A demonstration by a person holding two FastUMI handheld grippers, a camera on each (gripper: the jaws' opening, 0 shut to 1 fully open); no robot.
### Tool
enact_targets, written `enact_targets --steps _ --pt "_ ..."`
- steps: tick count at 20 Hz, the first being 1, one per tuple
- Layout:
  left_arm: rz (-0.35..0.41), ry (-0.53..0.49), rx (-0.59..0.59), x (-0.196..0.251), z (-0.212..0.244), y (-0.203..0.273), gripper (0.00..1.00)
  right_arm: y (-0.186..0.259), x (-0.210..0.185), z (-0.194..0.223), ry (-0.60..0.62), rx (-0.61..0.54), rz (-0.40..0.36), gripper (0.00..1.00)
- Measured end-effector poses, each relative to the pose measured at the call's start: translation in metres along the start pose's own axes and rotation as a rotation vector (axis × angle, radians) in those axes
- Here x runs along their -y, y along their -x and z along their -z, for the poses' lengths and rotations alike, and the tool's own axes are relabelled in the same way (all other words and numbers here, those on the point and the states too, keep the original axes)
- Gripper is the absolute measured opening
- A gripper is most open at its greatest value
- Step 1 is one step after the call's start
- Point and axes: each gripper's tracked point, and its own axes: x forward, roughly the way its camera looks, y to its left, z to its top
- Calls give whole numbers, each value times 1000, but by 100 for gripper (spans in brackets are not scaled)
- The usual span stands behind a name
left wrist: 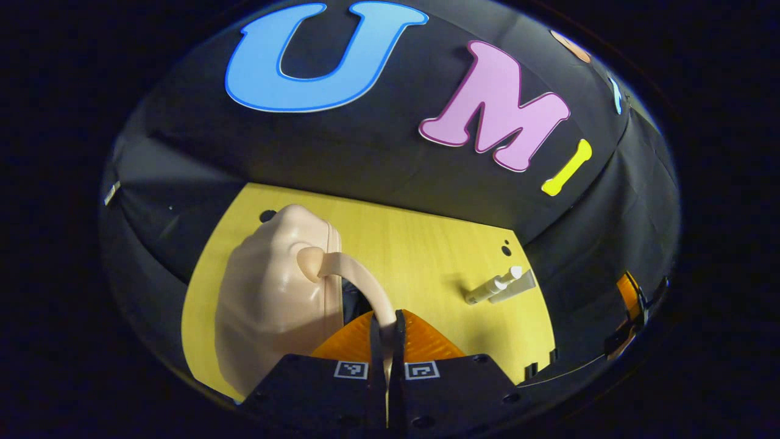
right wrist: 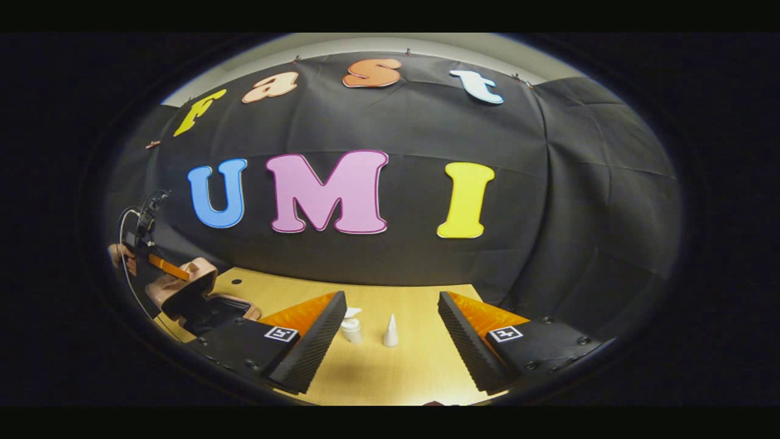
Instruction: First open the suitcase, pack the skin care products into it, and then close the suitcase.
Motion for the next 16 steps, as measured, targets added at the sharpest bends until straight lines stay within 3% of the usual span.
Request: enact_targets --steps 5,11,16 --pt "-149 -87 1 -46 -7 25 7 -1 -16 -3 10 10 -19 97" --pt "-211 -73 19 -103 -20 62 7 -2 -33 -8 25 24 -46 97" --pt "-386 -83 10 -190 -12 90 8 -4 -46 -7 32 24 -54 97"
